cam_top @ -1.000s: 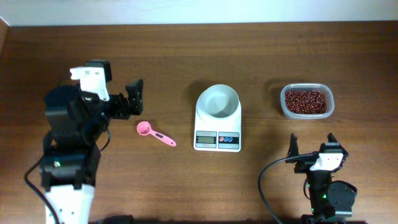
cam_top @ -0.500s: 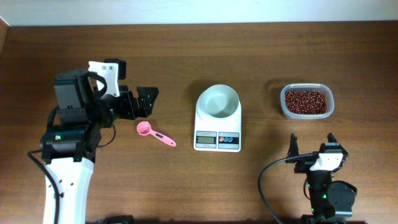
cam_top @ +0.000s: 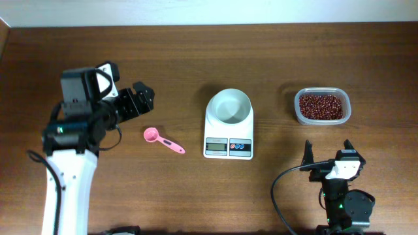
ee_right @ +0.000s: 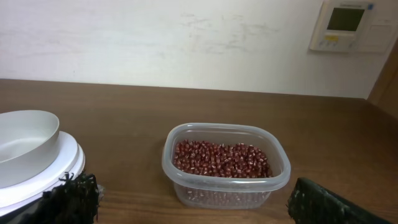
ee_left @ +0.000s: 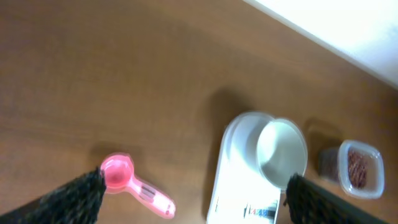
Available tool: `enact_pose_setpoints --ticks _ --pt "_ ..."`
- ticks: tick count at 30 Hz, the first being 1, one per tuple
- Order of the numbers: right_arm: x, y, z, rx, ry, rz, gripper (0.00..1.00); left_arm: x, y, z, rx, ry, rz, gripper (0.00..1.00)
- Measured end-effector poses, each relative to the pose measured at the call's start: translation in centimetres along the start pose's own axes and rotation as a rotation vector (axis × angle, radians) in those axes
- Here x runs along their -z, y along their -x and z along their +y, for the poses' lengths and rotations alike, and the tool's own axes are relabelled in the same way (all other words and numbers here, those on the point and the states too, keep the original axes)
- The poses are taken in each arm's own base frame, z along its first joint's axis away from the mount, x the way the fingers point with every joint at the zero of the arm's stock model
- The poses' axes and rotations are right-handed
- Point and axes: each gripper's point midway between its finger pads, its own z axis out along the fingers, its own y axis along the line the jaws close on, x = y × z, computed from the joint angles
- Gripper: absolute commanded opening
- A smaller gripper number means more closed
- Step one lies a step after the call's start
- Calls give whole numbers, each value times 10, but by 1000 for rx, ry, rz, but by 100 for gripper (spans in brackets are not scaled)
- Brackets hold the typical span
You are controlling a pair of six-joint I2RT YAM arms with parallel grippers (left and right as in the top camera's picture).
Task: Scoop and weigh 50g on scale
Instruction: 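Move the left gripper over the pink measuring scoop handle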
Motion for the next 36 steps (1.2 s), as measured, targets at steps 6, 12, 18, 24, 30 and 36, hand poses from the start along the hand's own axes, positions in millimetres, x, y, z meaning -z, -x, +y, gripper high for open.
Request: enact_pose_setpoints --ticks 6,12,18,24,30,36 --pt "0 0 0 -1 0 0 99 -17 6 14 134 114 133 99" --pt "0 0 0 -1 0 0 99 -33 -22 34 244 208 270 98" --pt "0 0 0 0 0 0 99 -32 -33 57 387 353 270 89" --pt "0 0 0 0 0 1 99 -52 -75 80 504 429 338 84" --pt "0 0 0 0 0 0 99 -59 -86 85 582 444 337 99" --pt "0 0 0 0 0 0 99 -65 -75 83 597 420 289 73"
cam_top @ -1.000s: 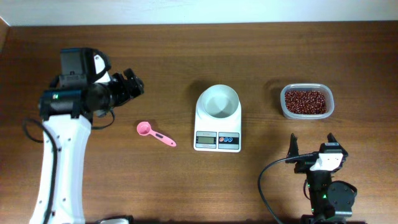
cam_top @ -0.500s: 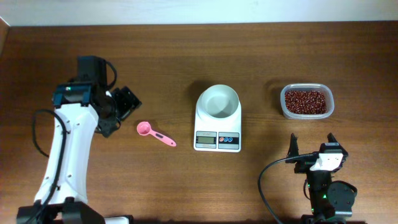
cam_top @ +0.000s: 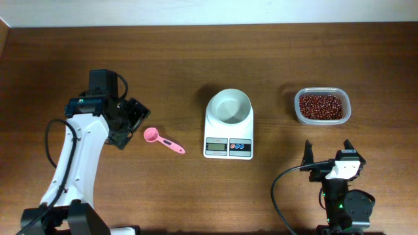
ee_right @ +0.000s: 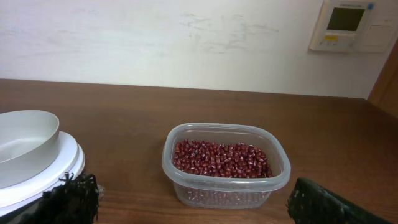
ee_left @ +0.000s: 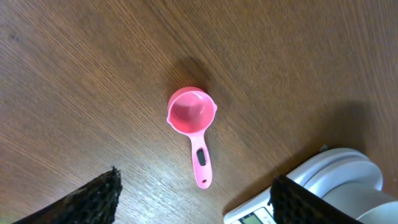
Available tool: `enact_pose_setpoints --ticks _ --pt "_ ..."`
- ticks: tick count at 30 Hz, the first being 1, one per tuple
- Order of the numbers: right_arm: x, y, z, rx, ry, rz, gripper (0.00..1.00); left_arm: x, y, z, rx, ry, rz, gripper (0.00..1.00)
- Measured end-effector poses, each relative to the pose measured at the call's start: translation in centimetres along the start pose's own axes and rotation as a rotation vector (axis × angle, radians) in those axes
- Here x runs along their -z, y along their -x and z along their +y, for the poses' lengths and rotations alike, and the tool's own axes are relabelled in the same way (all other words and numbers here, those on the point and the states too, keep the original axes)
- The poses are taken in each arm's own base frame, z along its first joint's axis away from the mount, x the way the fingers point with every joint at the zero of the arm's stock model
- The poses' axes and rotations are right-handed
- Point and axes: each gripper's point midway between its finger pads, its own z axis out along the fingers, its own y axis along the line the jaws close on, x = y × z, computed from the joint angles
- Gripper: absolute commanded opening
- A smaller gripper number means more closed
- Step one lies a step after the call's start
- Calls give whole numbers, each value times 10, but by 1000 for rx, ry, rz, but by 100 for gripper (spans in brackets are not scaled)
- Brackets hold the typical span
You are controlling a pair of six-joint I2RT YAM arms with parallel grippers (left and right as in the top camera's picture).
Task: Scoop and weigh 50g on scale
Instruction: 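Move the left gripper over the pink measuring scoop handle, then grasp the pink scoop by its cup with the left gripper and lift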
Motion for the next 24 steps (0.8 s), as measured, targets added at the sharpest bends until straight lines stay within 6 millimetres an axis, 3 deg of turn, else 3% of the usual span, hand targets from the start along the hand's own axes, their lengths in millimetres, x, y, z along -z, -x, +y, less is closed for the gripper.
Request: enact_pose_setpoints --ticks 3,6,12,24 --pt "0 0 0 0 0 0 99 0 -3 3 9 13 13 69" --pt "0 0 0 0 0 0 99 -1 -5 5 17 21 20 72" --pt "0 0 0 0 0 0 99 -24 -17 24 96 61 51 67" --pt "0 0 0 0 0 0 99 -28 -30 9 98 77 5 60"
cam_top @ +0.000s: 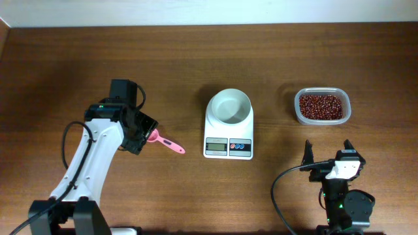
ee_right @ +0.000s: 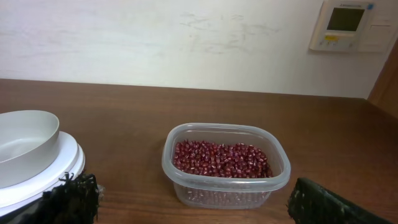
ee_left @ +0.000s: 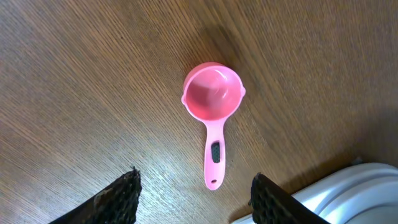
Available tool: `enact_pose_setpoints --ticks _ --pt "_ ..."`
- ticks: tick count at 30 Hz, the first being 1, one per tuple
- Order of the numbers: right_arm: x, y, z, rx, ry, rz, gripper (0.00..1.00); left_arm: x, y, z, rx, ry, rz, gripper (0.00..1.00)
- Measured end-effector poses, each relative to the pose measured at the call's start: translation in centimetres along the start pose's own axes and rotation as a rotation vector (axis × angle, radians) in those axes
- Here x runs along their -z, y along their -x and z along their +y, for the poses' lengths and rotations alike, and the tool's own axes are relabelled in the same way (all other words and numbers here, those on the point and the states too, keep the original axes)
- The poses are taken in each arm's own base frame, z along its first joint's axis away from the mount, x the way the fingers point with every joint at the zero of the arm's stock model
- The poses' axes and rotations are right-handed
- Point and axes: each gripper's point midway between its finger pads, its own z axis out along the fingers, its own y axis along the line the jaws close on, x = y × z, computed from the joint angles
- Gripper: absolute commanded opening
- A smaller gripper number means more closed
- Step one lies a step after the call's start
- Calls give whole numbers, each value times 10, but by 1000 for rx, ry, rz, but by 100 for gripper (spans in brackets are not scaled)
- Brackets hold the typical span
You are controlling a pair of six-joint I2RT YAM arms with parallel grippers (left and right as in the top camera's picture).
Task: Scoop and weigh 50g on scale
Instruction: 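Grasp the pink scoop by its cup with the left gripper and lift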
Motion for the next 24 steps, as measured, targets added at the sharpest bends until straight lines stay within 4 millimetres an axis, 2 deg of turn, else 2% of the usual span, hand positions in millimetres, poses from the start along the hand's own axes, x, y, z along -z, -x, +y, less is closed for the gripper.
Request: enact_pose_setpoints --ticks 3,5,9,13,19,22,24 --pt "0 0 0 0 0 0 99 -1 1 1 9 10 -7 59" --pt "0 0 0 0 0 0 99 -10 0 5 20 37 8 58" --pt "0 0 0 0 0 0 99 -44 -2 13 37 116 49 56" --pt "0 0 0 0 0 0 99 -60 0 14 41 143 59 56" --pt "0 0 0 0 0 0 99 -67 11 11 37 141 9 55" --pt "0 0 0 0 0 0 99 -67 13 8 36 133 -2 49" --pt "0 0 0 0 0 0 99 -73 13 10 39 145 5 42"
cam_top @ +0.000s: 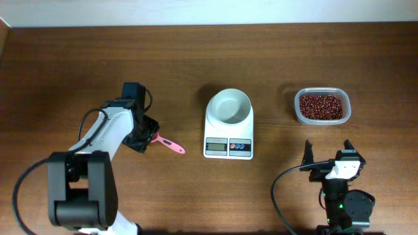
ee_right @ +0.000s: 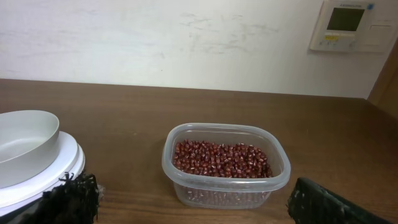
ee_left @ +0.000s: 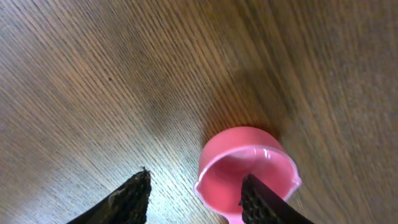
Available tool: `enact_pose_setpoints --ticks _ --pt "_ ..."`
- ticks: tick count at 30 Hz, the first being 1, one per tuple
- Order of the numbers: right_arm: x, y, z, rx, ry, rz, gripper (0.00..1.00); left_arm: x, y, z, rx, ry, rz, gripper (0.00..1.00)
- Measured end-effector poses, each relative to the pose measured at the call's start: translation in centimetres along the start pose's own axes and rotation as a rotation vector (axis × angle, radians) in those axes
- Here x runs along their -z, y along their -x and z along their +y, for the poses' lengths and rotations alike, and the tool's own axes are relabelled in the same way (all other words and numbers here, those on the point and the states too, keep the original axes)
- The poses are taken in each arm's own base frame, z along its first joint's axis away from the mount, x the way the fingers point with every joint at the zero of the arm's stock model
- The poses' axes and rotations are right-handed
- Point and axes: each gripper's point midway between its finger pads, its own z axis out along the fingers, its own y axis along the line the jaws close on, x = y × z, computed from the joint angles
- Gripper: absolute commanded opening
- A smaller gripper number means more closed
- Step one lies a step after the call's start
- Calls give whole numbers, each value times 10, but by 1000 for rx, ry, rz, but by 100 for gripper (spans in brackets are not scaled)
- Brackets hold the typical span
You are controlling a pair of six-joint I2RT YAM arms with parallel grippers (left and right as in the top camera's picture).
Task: Scoop and weigh 50g on scale
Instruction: 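Grasp the pink scoop by its cup with the left gripper and lift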
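The pink measuring scoop (ee_left: pixel 244 163) lies on the wooden table; only its bowl shows in the left wrist view, while its handle (cam_top: pixel 171 145) points toward the scale in the overhead view. My left gripper (ee_left: pixel 194 177) is open and low over the scoop's bowl, one finger (ee_left: pixel 260 198) over the bowl, the other (ee_left: pixel 132 198) on the table side of the rim. The white scale (cam_top: pixel 228 134) carries a pale bowl (cam_top: pixel 229 106). A clear tub of red beans (ee_right: pixel 225 163) sits in front of my open right gripper (ee_right: pixel 189 186).
The scale's display and buttons (cam_top: pixel 228 147) face the table's front edge. A thermostat (ee_right: pixel 347 23) hangs on the white wall behind the table. My right arm's base (cam_top: pixel 343 202) and its cable are at the front right.
My left gripper has come down closer to the scoop; its bowl now fills the space by the right finger and the handle is out of the wrist view. The right arm has not moved.
My left gripper first was high at the table's left, open, with the scoop and scale far below. Then it stood nearer, looking down on the scoop. Then it was above the scoop's bowl, and now it straddles the bowl's rim. The right arm stayed still throughout.
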Motion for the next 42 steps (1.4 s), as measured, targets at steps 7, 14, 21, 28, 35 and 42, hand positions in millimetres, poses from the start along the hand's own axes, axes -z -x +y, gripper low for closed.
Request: enact_pose_setpoints --ticks 7,14,21,28,35,42 --pt "0 0 0 1 0 0 99 -16 0 -1 7 22 13 20" --pt "0 0 0 0 0 0 99 -16 2 -5 9 7 5 0" --pt "0 0 0 0 0 0 99 -16 -3 -5 120 3 33 0" --pt "0 0 0 0 0 0 99 -15 -11 -8 155 -12 81 0" --pt "0 0 0 0 0 0 99 40 -4 -22 152 -172 17 0" --pt "0 0 0 0 0 0 99 105 5 -27 151 -351 -98 0"
